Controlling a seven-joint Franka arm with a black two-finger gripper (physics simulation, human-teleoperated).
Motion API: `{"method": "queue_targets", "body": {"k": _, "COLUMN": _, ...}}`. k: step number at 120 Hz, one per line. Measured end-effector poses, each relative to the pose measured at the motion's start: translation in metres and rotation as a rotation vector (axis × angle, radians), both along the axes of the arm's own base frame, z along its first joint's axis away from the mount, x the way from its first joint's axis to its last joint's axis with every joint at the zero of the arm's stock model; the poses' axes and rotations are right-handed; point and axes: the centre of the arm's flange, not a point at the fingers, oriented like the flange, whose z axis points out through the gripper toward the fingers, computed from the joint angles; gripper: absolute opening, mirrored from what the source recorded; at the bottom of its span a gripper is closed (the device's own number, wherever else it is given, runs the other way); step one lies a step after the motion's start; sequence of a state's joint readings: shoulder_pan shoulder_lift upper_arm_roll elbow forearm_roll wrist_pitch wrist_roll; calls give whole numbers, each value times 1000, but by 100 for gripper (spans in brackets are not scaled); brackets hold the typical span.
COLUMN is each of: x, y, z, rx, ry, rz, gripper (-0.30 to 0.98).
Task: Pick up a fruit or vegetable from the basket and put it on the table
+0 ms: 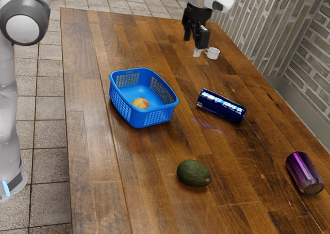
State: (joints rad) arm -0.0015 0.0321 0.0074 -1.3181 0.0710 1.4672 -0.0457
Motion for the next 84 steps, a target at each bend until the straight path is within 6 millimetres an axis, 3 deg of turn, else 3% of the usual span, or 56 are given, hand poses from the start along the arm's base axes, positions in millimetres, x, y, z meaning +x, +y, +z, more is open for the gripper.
{"method": "queue_targets", "body": {"k": 27, "x": -5, "y": 18, "z": 2, "rx": -7, "ry": 21, "rz": 67, "gripper": 69}}
{"method": "queue_targets", "body": {"k": 40, "x": -34, "y": 23, "z": 77, "rx": -29, "ry": -103, "rz": 92, "gripper": 69}}
{"method": "queue_targets", "body": {"k": 51, "x": -58, "y": 27, "z": 107, "rx": -36, "ry": -133, "rz": 111, "gripper": 69}}
{"method": "queue_targets", "body": {"k": 59, "x": -62, "y": 30, "z": 106, "rx": -40, "ry": -110, "rz": 126, "gripper": 69}}
{"method": "queue_targets", "body": {"k": 73, "x": -46, "y": 41, "z": 80, "rx": -37, "ry": -32, "rz": 162, "gripper": 69}}
{"method": "queue_targets", "body": {"k": 84, "x": -40, "y": 73, "z": 64, "rx": -35, "ry": 11, "rz": 234, "gripper": 69}}
